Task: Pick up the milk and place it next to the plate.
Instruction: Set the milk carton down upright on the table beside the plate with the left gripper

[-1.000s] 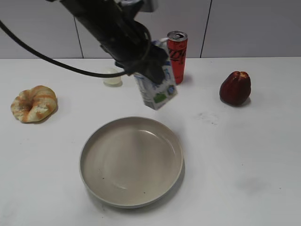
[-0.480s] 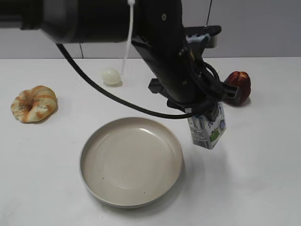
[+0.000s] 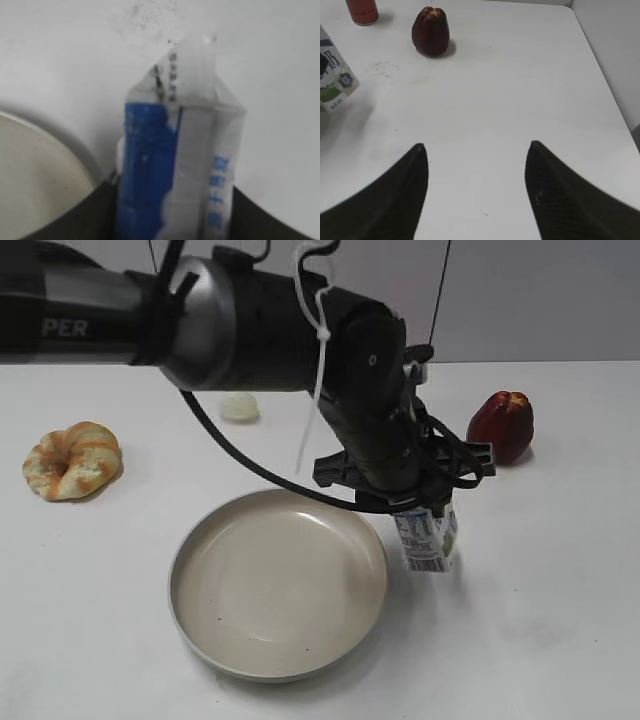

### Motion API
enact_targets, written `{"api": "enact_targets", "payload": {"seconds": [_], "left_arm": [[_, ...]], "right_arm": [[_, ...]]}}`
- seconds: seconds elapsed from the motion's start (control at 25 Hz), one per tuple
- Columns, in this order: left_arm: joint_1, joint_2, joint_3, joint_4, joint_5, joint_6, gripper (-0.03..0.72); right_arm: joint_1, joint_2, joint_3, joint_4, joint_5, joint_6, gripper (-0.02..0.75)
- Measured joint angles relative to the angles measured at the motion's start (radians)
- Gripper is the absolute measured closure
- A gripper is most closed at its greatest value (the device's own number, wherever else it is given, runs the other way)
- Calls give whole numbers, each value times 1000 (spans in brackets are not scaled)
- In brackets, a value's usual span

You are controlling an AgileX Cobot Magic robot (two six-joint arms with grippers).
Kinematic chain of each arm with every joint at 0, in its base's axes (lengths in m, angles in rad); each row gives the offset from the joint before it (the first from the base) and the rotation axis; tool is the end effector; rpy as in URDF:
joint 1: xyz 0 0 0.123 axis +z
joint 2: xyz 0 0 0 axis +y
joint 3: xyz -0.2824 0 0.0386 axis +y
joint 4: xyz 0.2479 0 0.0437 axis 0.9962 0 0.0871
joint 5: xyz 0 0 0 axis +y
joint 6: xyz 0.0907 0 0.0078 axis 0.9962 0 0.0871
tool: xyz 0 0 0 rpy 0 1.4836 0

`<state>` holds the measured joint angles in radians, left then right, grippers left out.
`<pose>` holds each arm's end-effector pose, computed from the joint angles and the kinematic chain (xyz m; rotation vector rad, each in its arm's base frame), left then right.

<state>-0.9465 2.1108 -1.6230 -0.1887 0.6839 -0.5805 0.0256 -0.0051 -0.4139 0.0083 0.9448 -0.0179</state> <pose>0.2605 -0.3800 0.1882 0.3512 2.8048 -0.6430 0.0084 0.0008 0.2622 -0.0431 2.0089 0.0148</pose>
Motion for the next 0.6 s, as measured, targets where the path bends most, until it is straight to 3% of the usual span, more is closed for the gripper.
{"api": "enact_targets", "payload": {"seconds": [0.6], "left_arm": [[0, 47, 0, 59, -19, -6, 368]], "right_arm": [[0, 0, 0, 0, 0, 0, 272]]}}
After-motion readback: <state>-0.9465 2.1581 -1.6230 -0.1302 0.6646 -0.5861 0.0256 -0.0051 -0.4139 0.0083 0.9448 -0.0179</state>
